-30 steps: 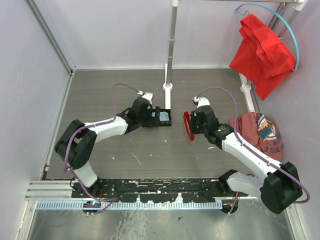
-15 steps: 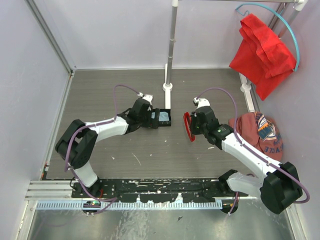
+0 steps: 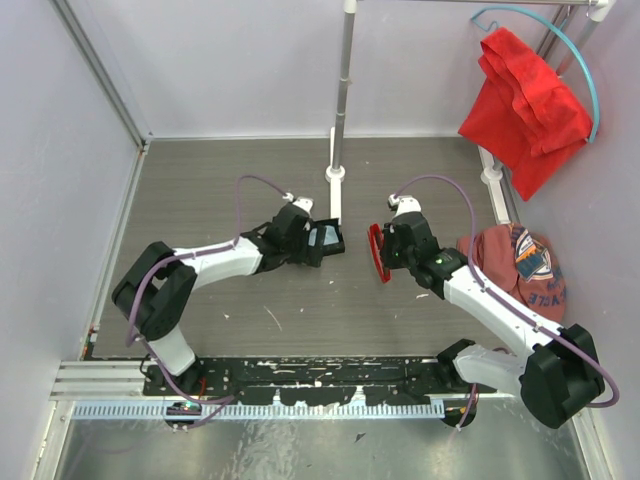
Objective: Organize the sunglasses
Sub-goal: Adjust the sunglasses case at the center of the board.
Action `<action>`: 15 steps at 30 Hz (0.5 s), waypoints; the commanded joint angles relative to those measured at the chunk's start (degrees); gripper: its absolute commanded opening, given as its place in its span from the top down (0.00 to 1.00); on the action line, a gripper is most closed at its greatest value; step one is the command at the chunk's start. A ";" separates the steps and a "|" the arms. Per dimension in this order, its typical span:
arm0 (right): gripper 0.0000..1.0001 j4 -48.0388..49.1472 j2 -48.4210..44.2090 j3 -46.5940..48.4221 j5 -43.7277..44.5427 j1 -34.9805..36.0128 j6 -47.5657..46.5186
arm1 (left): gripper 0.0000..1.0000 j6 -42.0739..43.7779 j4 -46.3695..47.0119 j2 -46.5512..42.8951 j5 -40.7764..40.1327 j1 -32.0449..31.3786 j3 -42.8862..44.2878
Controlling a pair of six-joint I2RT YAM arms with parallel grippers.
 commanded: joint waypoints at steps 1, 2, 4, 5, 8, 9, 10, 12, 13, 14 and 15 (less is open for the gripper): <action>0.99 2.81 -2.04 0.16 0.51 -0.48 -0.56 | 0.02 -2.24 -3.56 -1.84 -1.91 -1.86 0.55; 0.99 2.89 -2.10 0.14 0.50 -0.57 -0.55 | 0.02 -2.61 -3.98 -1.98 -2.24 -2.26 0.52; 0.99 2.88 -2.20 0.08 0.45 -0.62 -0.55 | 0.02 -3.18 -4.14 -2.36 -2.70 -3.05 0.22; 0.99 2.84 -2.27 0.08 0.40 -0.74 -0.55 | 0.02 -3.48 -4.18 -2.50 -2.89 -3.48 0.08; 0.99 2.81 -2.66 0.10 0.24 -0.88 -0.53 | 0.02 -4.25 -4.76 -2.36 -3.40 -4.71 0.09; 0.99 2.81 -2.79 0.05 0.23 -0.92 -0.55 | 0.02 -4.50 -4.85 -2.32 -3.59 -5.19 0.10; 0.99 2.81 -2.89 -0.01 0.16 -1.01 -0.53 | 0.02 -4.76 -4.88 -2.26 -3.69 -5.61 0.12; 0.99 2.81 -3.06 -0.09 0.06 -1.06 -0.53 | 0.02 -5.29 -4.84 -2.10 -3.81 -6.41 0.16; 0.99 2.77 -3.10 -0.16 0.06 -1.18 -0.53 | 0.02 -5.50 -4.95 -2.04 -4.04 -6.89 0.23; 0.99 2.81 -3.20 -0.21 0.05 -1.24 -0.51 | 0.02 -5.74 -4.97 -1.98 -4.13 -7.29 0.34; 0.99 2.82 -3.23 -0.25 0.06 -1.32 -0.48 | 0.02 -6.01 -5.05 -1.81 -4.22 -7.70 0.51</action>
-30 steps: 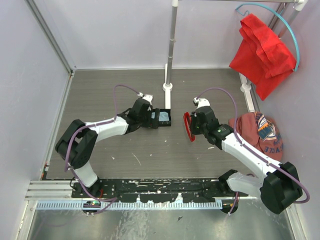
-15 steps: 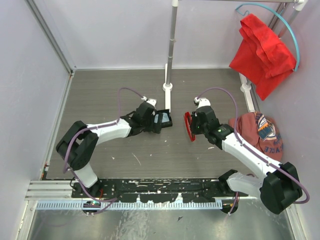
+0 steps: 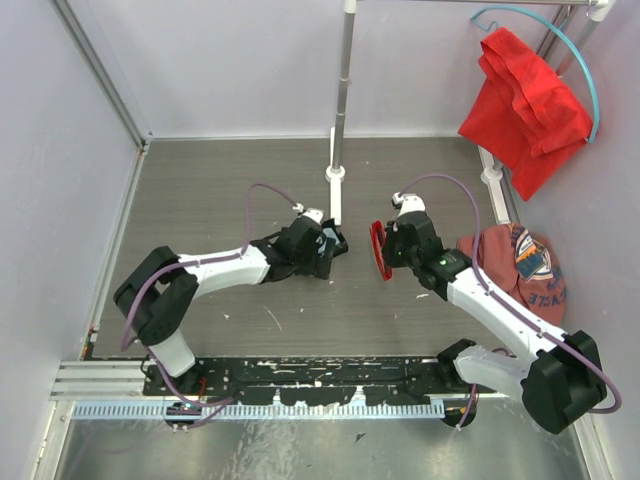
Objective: Organize the sunglasses
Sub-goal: Adjust the sunglasses case at the center of the board.
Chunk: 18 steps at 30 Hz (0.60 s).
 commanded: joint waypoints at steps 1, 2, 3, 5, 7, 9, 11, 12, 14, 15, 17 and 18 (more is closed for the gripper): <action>0.99 2.77 -1.85 -0.33 0.14 -0.51 -0.42 | 0.02 -2.29 -1.27 -0.98 -1.09 -1.95 0.75; 0.99 2.77 -1.85 -0.34 0.29 -0.59 -0.40 | 0.02 -2.42 -1.42 -0.83 -1.12 -2.35 1.03; 0.99 2.77 -1.95 -0.36 0.42 -0.65 -0.29 | 0.02 -2.62 -1.47 -0.67 -1.19 -2.77 1.27; 0.99 2.77 -2.13 -0.37 0.54 -0.82 -0.29 | 0.02 -3.15 -1.63 -0.22 -1.36 -3.62 1.80; 0.99 2.70 -2.15 -0.35 0.58 -0.99 -0.25 | 0.02 -3.47 -1.95 0.35 -1.55 -4.64 2.54; 0.99 2.68 -2.24 -0.45 0.67 -1.11 -0.29 | 0.02 -3.86 -2.15 1.07 -1.80 -5.48 3.16; 0.99 2.67 -2.34 -0.51 0.72 -1.25 -0.29 | 0.02 -4.31 -2.40 1.67 -1.82 -6.17 3.80; 0.99 2.68 -2.42 -0.58 0.72 -1.37 -0.29 | 0.02 -4.53 -2.51 1.93 -1.82 -6.59 4.15; 0.99 2.68 -2.39 -0.60 0.78 -1.55 -0.29 | 0.02 -4.88 -2.64 2.56 -1.89 -7.39 4.87; 0.99 2.64 -2.34 -0.61 0.91 -1.59 -0.21 | 0.02 -5.04 -2.82 2.79 -1.98 -7.72 5.25; 0.99 2.59 -2.45 -0.69 1.18 -1.81 -0.12 | 0.02 -5.31 -2.87 3.42 -1.95 -8.39 6.11; 0.99 2.59 -2.51 -0.76 1.36 -1.92 -0.04 | 0.02 -5.41 -2.86 3.81 -1.80 -8.70 6.51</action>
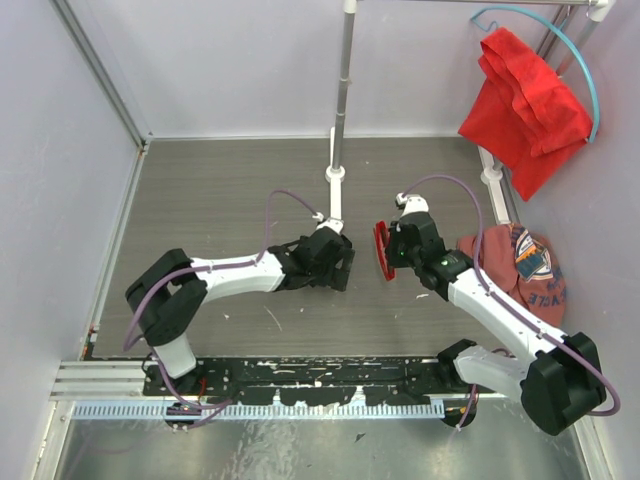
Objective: Organize the sunglasses
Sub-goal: Adjust the sunglasses case at the center of the board.
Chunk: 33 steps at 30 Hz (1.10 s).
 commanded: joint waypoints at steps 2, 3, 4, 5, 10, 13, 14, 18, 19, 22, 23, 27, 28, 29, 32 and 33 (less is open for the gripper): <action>0.99 2.16 -2.27 -0.08 1.52 -0.80 -0.05 | 0.02 -1.54 -0.17 2.28 -0.56 -1.73 3.54; 0.99 2.05 -2.42 -0.08 1.57 -0.93 -0.05 | 0.02 -1.62 -0.11 2.70 -0.49 -1.95 3.97; 0.99 1.91 -2.54 -0.02 1.74 -1.08 -0.03 | 0.02 -1.72 -0.01 3.05 -0.39 -2.08 4.35; 0.99 1.73 -2.65 0.05 1.95 -1.24 -0.05 | 0.02 -1.80 0.04 3.38 -0.24 -2.28 4.75; 0.99 0.83 -3.30 0.09 3.12 -2.05 -0.04 | 0.02 -2.16 0.13 5.56 0.35 -3.01 6.94; 0.99 0.30 -3.93 0.09 3.07 -2.41 -0.05 | 0.02 -2.47 0.29 6.31 0.52 -3.32 7.72; 0.99 0.00 -4.16 0.17 4.58 -2.58 -0.09 | 0.02 -2.64 0.33 6.49 0.57 -3.42 8.03; 0.99 -0.82 -4.76 0.34 6.08 -2.89 -0.09 | 0.02 -3.03 0.65 7.27 0.74 -3.64 9.13; 0.99 -1.09 -4.95 0.35 6.40 -2.93 -0.13 | 0.02 -3.24 0.64 7.61 0.82 -3.74 9.50; 0.99 -1.42 -5.51 0.29 6.88 -3.05 -0.18 | 0.02 -3.76 0.86 8.75 1.18 -4.05 10.71; 0.99 -1.53 -5.65 0.28 6.99 -3.15 -0.22 | 0.02 -4.03 1.01 9.12 1.30 -4.06 11.21; 0.99 -2.06 -6.40 0.27 7.28 -3.28 -0.22 | 0.02 -4.58 1.43 10.84 1.49 -4.29 13.07; 0.99 -2.15 -6.58 0.27 7.33 -3.33 -0.22 | 0.02 -4.72 1.36 11.08 1.44 -4.27 13.32; 0.99 -2.30 -6.68 0.27 7.42 -3.38 -0.22 | 0.02 -4.83 1.28 11.24 1.17 -4.34 13.68; 0.99 -2.52 -6.97 0.18 7.39 -3.47 -0.22 | 0.02 -5.07 0.25 10.24 -0.92 -4.32 13.19; 0.99 -2.54 -6.99 0.18 7.38 -3.50 -0.22 | 0.02 -5.07 0.06 9.46 -1.81 -4.28 12.65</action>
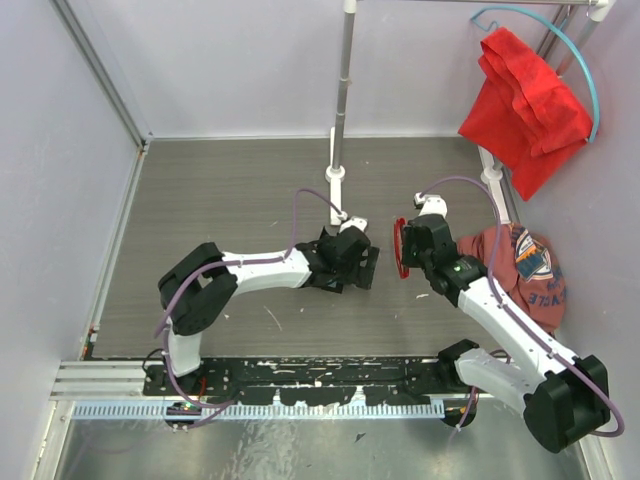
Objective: Organize the sunglasses
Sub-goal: Adjust the sunglasses case at the center of the board, then place the sunglasses in the sunglasses case.
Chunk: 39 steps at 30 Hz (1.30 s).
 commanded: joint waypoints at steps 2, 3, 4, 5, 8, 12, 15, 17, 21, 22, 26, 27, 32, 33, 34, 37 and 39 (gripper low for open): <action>0.99 1.32 -1.49 0.80 1.32 -0.34 -0.14 | 0.02 -0.82 -0.15 -3.26 -4.17 -0.26 -0.56; 0.99 1.32 -1.40 0.86 1.24 -0.36 -0.17 | 0.02 -0.66 -0.19 -4.40 -5.02 -0.33 -1.12; 0.99 1.36 -1.29 0.88 1.19 -0.37 -0.20 | 0.02 -0.53 -0.19 -5.62 -5.67 -0.27 -1.70; 0.99 1.39 -1.17 0.85 1.13 -0.32 -0.21 | 0.02 -0.26 -0.29 -6.69 -6.15 -0.26 -2.20; 0.99 1.46 -0.91 0.88 0.81 -0.37 -0.22 | 0.02 0.55 -1.16 -9.88 -8.21 -0.28 -3.08; 0.99 1.58 -0.37 0.79 0.30 -0.31 -0.24 | 0.02 1.44 -1.96 -14.50 -10.13 -0.34 -4.26; 0.99 1.72 0.43 0.79 -0.13 -0.30 -0.16 | 0.02 2.09 -1.43 -18.87 -12.47 -0.34 -6.94; 0.99 2.10 0.83 0.69 -0.73 -0.36 -0.07 | 0.02 2.75 -0.72 -21.71 -14.08 -0.11 -9.64; 0.99 3.55 2.42 0.57 -4.83 -0.34 0.30 | 0.02 3.01 -0.22 -26.80 -15.34 1.66 -13.88; 0.99 3.95 3.24 0.69 -5.84 -0.34 0.35 | 0.02 2.89 0.21 -28.15 -15.07 2.29 -15.08; 0.99 6.52 6.98 0.49 -9.20 -0.28 1.14 | 0.02 2.57 2.05 -32.60 -14.55 4.41 -19.98; 0.99 7.21 7.97 0.47 -9.90 -0.28 1.36 | 0.02 2.39 2.28 -33.66 -14.73 4.66 -21.08; 0.99 10.22 12.93 0.52 -11.46 0.20 1.72 | 0.02 1.34 4.49 -37.53 -14.40 6.20 -26.34; 0.99 10.66 13.85 0.66 -11.61 0.36 1.86 | 0.02 1.00 5.30 -38.65 -13.82 6.58 -27.31; 0.99 11.07 14.85 0.81 -11.64 0.42 1.95 | 0.02 0.73 6.02 -39.11 -13.35 6.91 -28.36; 0.99 12.44 17.69 1.18 -12.28 0.96 2.10 | 0.02 0.19 7.55 -40.51 -13.07 7.20 -30.87; 0.99 13.58 19.44 1.63 -13.10 1.51 2.28 | 0.02 -0.39 8.84 -41.76 -12.83 7.16 -32.60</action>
